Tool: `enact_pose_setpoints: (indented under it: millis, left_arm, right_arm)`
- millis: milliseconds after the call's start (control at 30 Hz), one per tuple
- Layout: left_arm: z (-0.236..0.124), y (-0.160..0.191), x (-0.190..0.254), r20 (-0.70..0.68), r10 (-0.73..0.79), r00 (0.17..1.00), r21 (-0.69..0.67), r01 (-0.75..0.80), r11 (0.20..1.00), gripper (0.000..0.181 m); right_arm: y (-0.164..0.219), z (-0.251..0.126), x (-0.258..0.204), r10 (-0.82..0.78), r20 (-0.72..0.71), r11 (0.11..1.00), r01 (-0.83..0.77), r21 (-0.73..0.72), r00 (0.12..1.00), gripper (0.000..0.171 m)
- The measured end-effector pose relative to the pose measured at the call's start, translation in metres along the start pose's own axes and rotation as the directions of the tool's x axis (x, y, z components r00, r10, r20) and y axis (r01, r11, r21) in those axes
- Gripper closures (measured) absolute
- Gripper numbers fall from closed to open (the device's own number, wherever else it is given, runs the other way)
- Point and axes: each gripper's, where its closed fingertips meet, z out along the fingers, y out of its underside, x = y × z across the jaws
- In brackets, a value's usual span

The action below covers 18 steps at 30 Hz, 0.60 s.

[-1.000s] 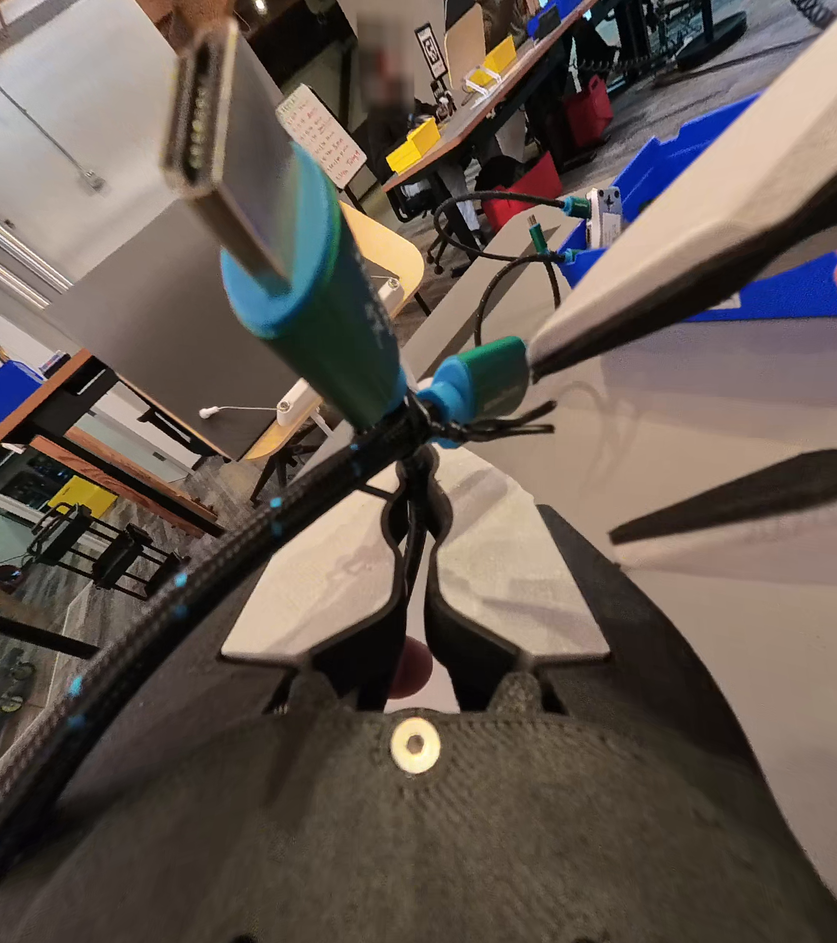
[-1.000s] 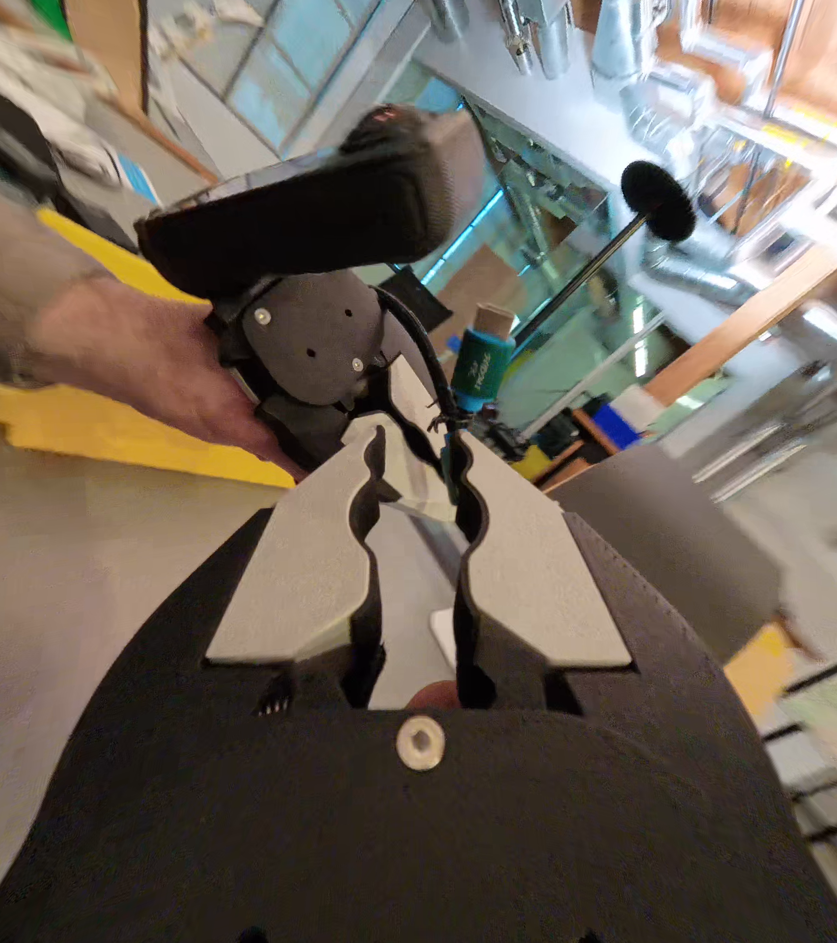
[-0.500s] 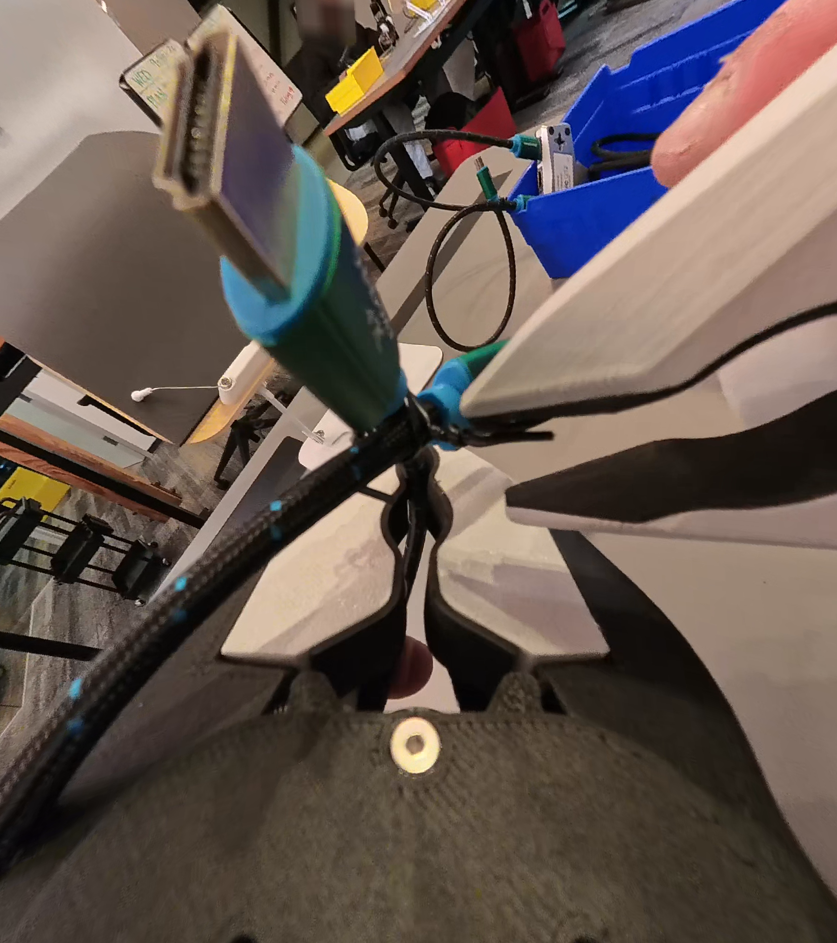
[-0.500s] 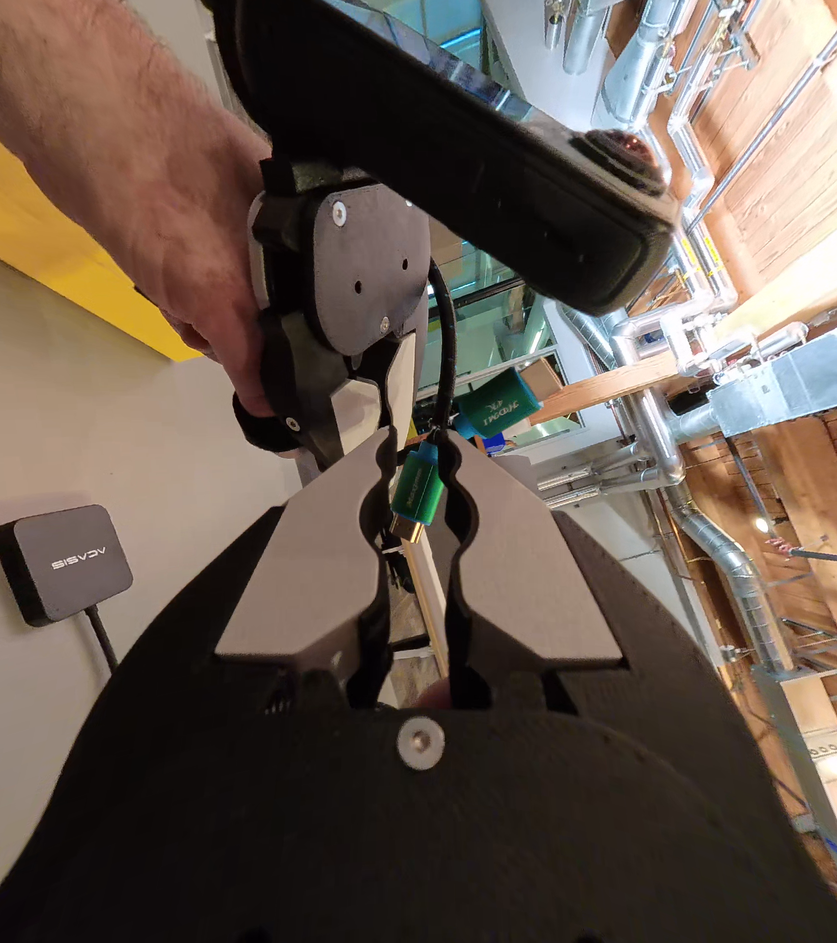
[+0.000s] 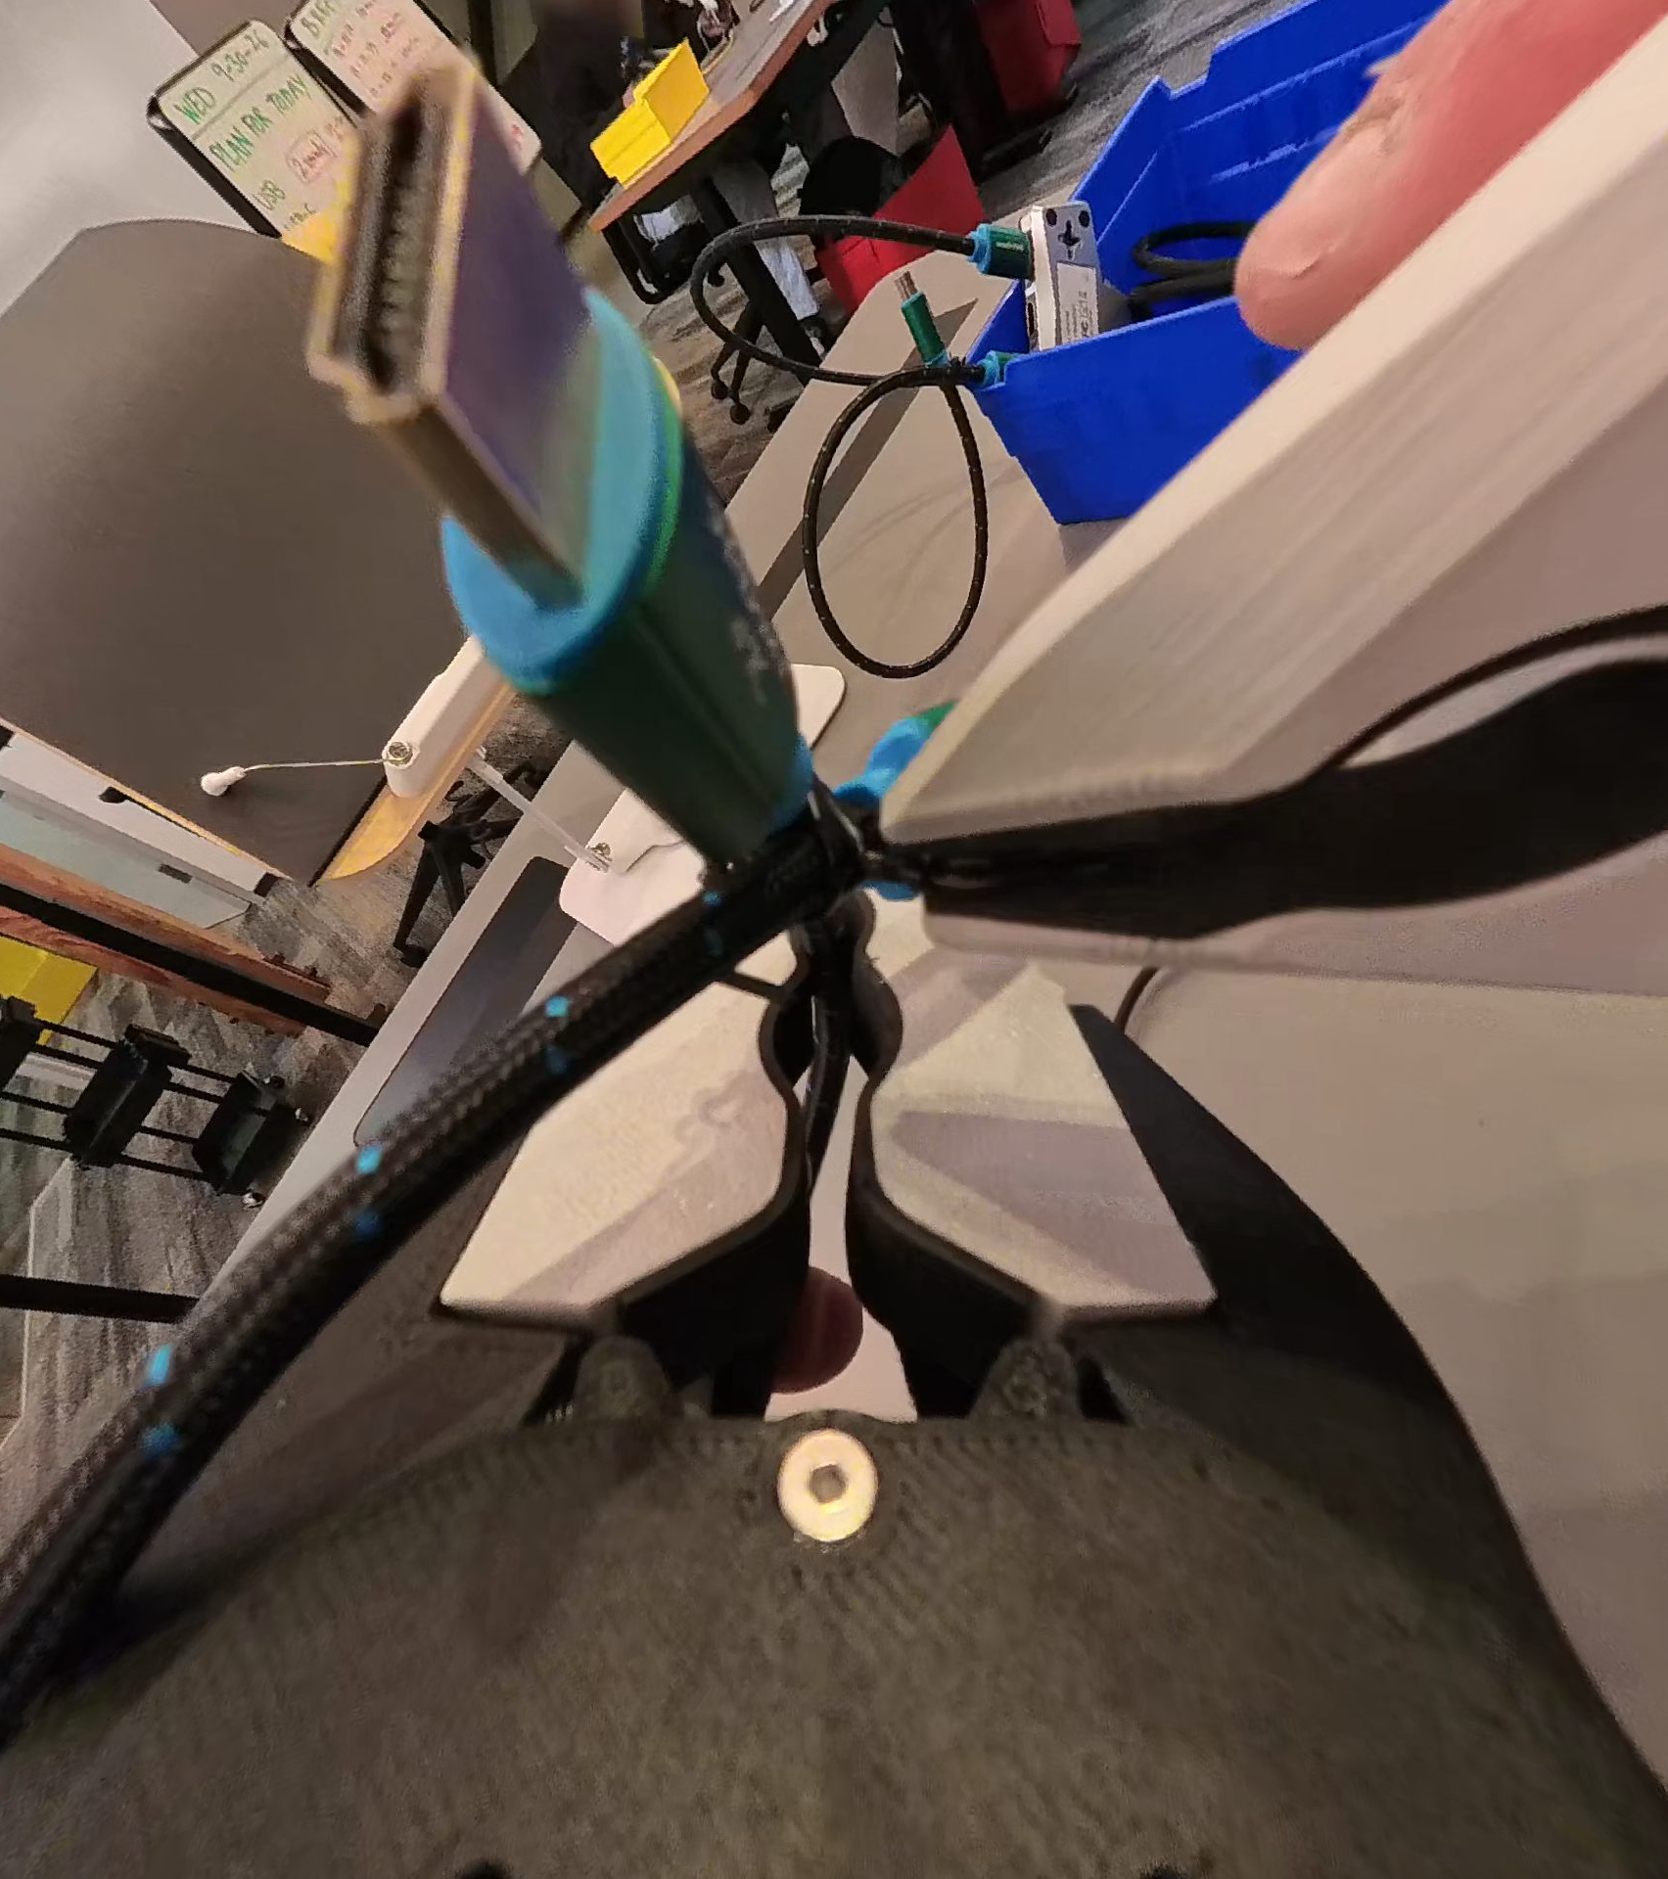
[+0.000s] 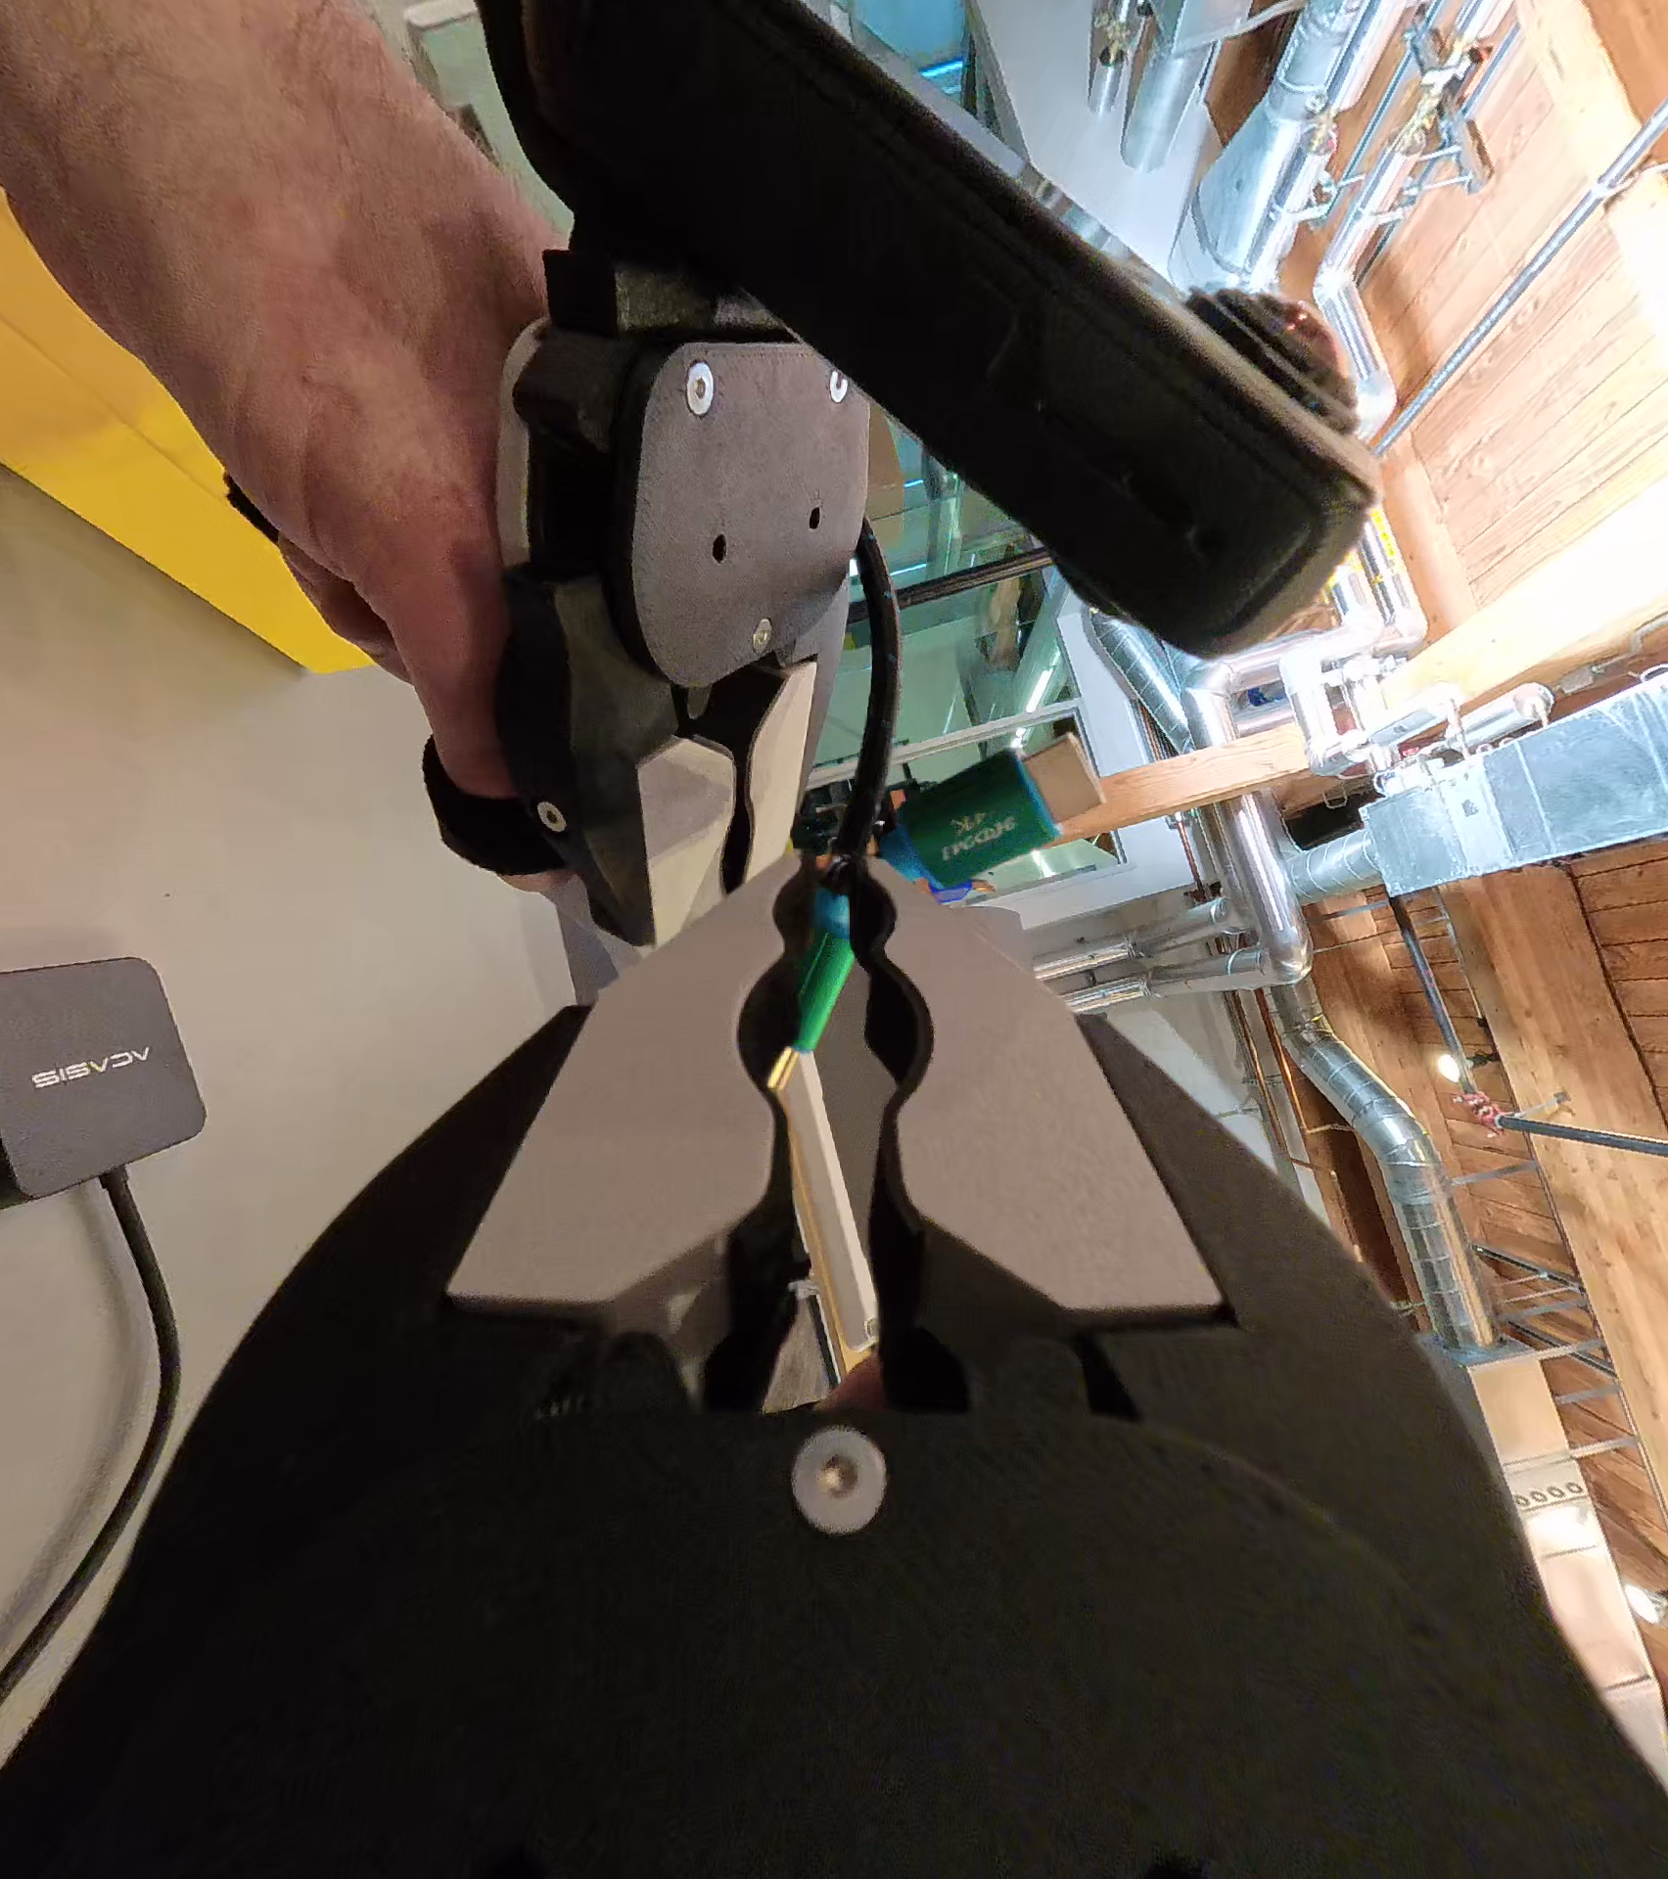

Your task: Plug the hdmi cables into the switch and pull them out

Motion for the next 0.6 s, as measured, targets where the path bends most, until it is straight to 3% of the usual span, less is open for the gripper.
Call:
enact_pose_setpoints:
  millis: [33,200,333,467,533,600]
  left_arm:
    - [0.0,0.0,0.0,0.0,0.0,1.0,-0.001,0.0,1.0,0.181]
    - [0.001,0.001,0.0,0.009,-0.001,1.0,-0.001,0.001,1.0,0.181]
    - [0.0,-0.002,-0.006,0.043,-0.013,0.999,0.024,0.012,1.0,0.181]
    - [-0.003,-0.007,-0.014,0.084,-0.029,0.996,0.06,0.024,0.998,0.181]
    - [-0.006,-0.01,-0.019,0.111,-0.035,0.993,0.082,0.026,0.996,0.181]
    - [-0.009,-0.014,-0.024,0.138,-0.04,0.99,0.105,0.025,0.994,0.181]
  right_arm:
    - [0.0,0.0,0.001,0.001,0.0,1.0,-0.001,0.002,1.0,0.171]
    - [0.001,-0.001,-0.002,0.084,0.049,0.996,-0.084,0.007,0.995,0.171]
    - [0.0,0.0,0.0,0.369,0.113,0.928,-0.373,0.013,0.923,0.171]
    - [-0.005,0.002,0.004,0.69,0.191,0.709,-0.705,0.02,0.698,0.171]
    - [-0.009,0.002,0.006,0.825,0.243,0.522,-0.853,0.018,0.51,0.171]
    - [-0.012,0.003,0.008,0.915,0.313,0.269,-0.963,0.002,0.256,0.171]
